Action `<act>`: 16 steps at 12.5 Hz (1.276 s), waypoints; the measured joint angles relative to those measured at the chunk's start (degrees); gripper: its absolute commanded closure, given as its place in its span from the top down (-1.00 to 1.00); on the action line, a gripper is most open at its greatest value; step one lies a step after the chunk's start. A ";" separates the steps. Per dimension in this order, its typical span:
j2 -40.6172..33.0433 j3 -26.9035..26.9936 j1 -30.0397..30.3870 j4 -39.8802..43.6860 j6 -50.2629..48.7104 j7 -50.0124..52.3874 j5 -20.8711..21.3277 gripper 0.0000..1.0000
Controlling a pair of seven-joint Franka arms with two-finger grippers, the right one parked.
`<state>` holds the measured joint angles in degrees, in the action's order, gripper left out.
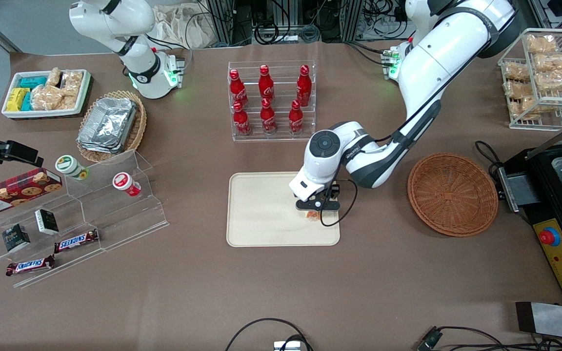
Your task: Place sandwich from basket to tray
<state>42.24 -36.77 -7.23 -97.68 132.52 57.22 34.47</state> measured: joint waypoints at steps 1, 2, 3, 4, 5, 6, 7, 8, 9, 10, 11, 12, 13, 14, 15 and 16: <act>0.01 0.00 0.00 0.11 0.00 0.45 0.01 1.00; 0.01 0.00 0.00 0.31 0.00 0.72 0.02 1.00; 0.01 0.02 0.02 0.52 -0.01 0.82 0.02 1.00; 0.01 0.06 0.07 0.73 -0.07 0.89 0.02 1.00; 0.00 0.09 0.15 1.05 -0.39 0.95 0.02 1.00; -0.05 0.12 0.29 1.77 -1.26 1.01 0.02 1.00; -0.16 0.13 0.45 2.95 -2.91 1.02 0.02 1.00; -0.38 0.13 0.59 4.36 -4.94 1.02 0.01 1.00; -0.70 0.10 0.63 5.79 -6.77 1.02 0.01 1.00; -1.07 0.06 0.63 7.05 -8.21 1.02 0.00 1.00; -1.48 0.04 0.65 8.18 -9.47 1.02 -0.05 1.00; -1.88 0.03 0.76 9.30 -10.64 1.05 -0.39 1.00; -2.23 0.02 0.93 10.47 -11.98 1.04 -0.92 1.00; -2.49 0.00 1.14 11.87 -13.72 0.59 -1.53 1.00; -2.80 -0.01 1.36 13.37 -15.66 -0.66 -2.72 1.00; -3.25 0.00 1.67 14.91 -17.75 -2.32 -4.02 1.00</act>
<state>38.99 -36.78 -5.56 -82.77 114.76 54.90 30.45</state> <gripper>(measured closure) 0.000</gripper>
